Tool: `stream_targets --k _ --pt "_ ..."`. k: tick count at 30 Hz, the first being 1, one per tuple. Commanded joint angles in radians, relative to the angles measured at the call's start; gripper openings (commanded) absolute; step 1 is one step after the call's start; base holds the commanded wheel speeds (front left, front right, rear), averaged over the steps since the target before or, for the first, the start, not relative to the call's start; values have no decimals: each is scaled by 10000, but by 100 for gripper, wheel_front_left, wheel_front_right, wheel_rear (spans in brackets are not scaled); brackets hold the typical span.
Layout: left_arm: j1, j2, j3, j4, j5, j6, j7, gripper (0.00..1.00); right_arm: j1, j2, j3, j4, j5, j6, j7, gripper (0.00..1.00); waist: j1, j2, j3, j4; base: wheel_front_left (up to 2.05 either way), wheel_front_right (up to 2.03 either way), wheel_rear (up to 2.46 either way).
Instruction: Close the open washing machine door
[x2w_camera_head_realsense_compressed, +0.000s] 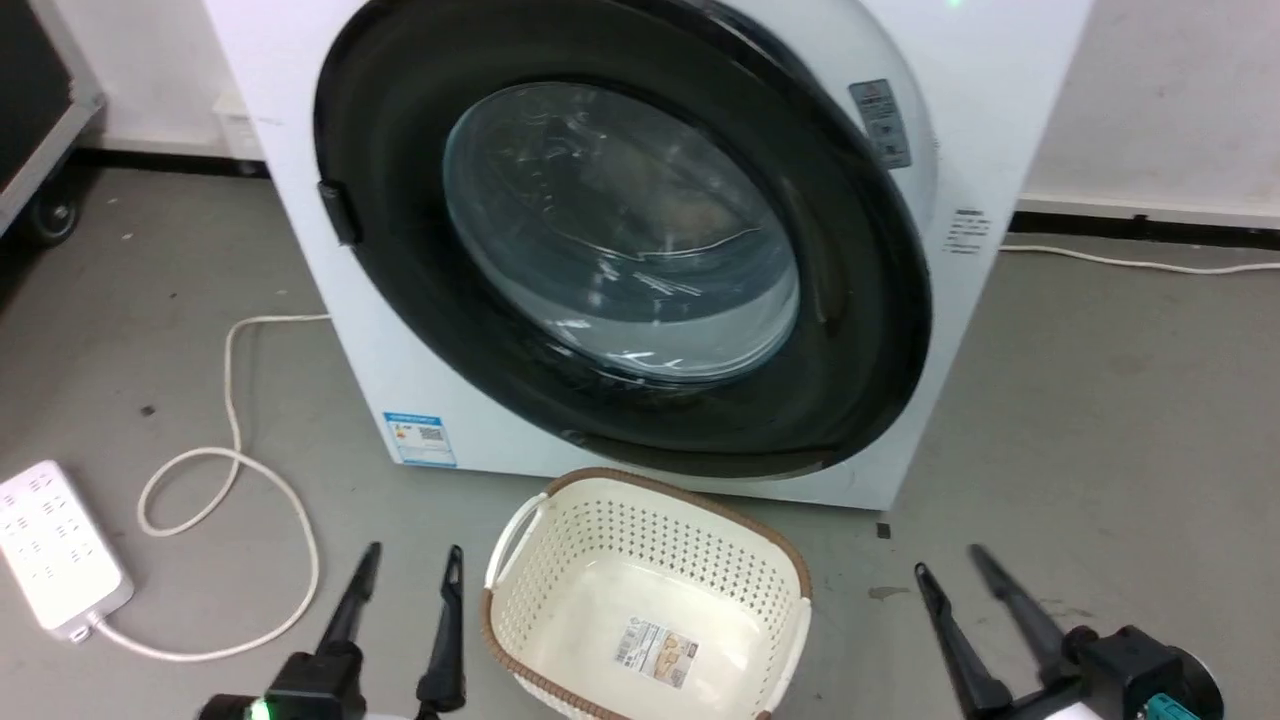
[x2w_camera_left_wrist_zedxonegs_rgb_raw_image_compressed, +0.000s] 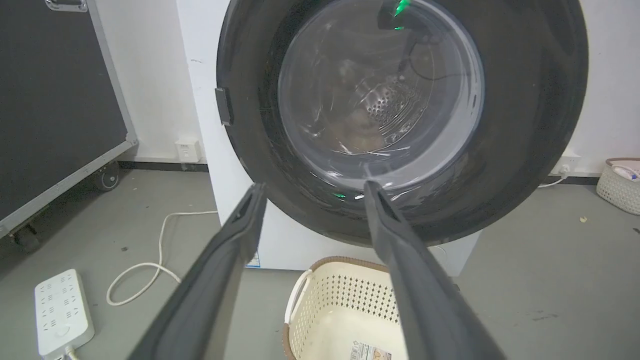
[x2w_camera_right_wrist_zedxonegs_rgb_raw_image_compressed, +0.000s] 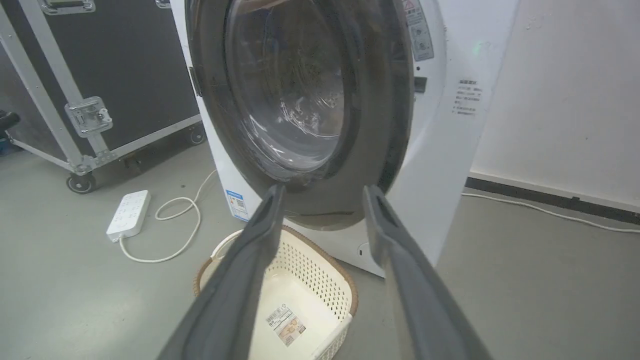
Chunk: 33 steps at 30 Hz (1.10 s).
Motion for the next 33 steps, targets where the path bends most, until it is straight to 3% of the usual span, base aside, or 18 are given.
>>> stream_targets --k 1,9,10,12,21,27,33 --pt "69 -13 8 76 -56 -20 -43 100 -26 -96 53 -37 90 8 -44 0 1 -1 82 139 0 0 0" --pt "-467 -287 -45 376 -171 46 -43 100 -1491 -1437 1337 -365 951 8 234 0 1 -1 1043 883 0 0 0" --pt "-748 -378 -180 427 -152 75 -43 100 -2398 -2163 1905 -463 1543 8 501 0 1 -1 1530 1211 0 0 0" --pt "-967 -429 -292 459 -148 84 -43 100 -3044 -2700 2247 -487 1931 8 697 0 1 -1 1855 1435 0 0 0" --pt "-1694 -552 -735 263 -249 328 -43 100 -5717 -4587 2928 323 3883 8 1347 0 1 -1 2950 2200 0 0 0" --pt "-1995 -567 -875 93 -366 459 -43 100 -6818 -5434 3107 1190 4894 8 1470 0 1 -1 3410 2516 0 0 0" --pt "-2138 -570 -979 -47 -513 634 -43 100 -7934 -5769 3170 2266 5478 8 1606 0 1 -1 3742 2643 0 0 0"
